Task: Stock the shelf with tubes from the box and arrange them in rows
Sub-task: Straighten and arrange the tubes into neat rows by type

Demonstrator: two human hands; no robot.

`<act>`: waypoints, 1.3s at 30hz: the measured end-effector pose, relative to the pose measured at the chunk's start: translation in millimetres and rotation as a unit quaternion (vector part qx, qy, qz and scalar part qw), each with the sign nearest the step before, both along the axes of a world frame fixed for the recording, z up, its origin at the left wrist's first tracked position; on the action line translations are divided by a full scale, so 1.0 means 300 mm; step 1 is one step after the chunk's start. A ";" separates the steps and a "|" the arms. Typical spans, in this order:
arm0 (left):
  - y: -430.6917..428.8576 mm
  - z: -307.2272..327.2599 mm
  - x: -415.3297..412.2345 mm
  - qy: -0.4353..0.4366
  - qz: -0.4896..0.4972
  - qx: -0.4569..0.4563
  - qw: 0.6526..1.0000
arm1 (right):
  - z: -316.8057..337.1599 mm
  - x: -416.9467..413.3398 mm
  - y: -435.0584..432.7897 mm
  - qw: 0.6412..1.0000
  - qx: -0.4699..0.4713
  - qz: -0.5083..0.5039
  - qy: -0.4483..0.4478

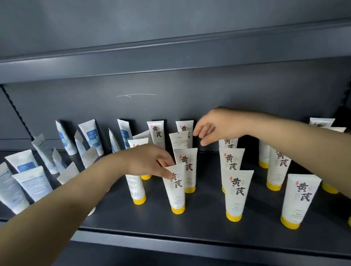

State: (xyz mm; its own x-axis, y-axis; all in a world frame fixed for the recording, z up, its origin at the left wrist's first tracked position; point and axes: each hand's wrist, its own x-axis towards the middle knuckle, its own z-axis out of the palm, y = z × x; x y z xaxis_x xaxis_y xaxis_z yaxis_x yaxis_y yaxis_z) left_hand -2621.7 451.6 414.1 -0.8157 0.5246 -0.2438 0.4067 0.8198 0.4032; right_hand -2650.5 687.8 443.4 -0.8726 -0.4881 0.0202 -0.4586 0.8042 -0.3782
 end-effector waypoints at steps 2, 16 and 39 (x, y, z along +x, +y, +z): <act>-0.016 -0.016 -0.017 0.005 -0.018 0.002 1.000 | -0.018 -0.007 -0.039 1.000 0.018 -0.002 -0.018; -0.062 -0.109 -0.117 0.070 -0.102 0.116 0.985 | -0.105 -0.050 -0.163 0.993 0.087 -0.072 -0.018; -0.051 -0.132 -0.097 0.018 -0.079 0.159 0.984 | -0.143 -0.049 -0.171 0.992 -0.042 -0.118 -0.003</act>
State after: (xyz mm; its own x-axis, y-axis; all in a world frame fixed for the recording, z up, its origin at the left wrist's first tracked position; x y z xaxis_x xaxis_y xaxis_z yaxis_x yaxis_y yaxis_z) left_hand -2650.9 436.3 374.4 -0.7232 0.6904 -0.0192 0.5375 0.5801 0.6120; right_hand -2665.2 636.5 400.4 -0.9625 -0.2670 0.0475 -0.2593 0.8543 -0.4506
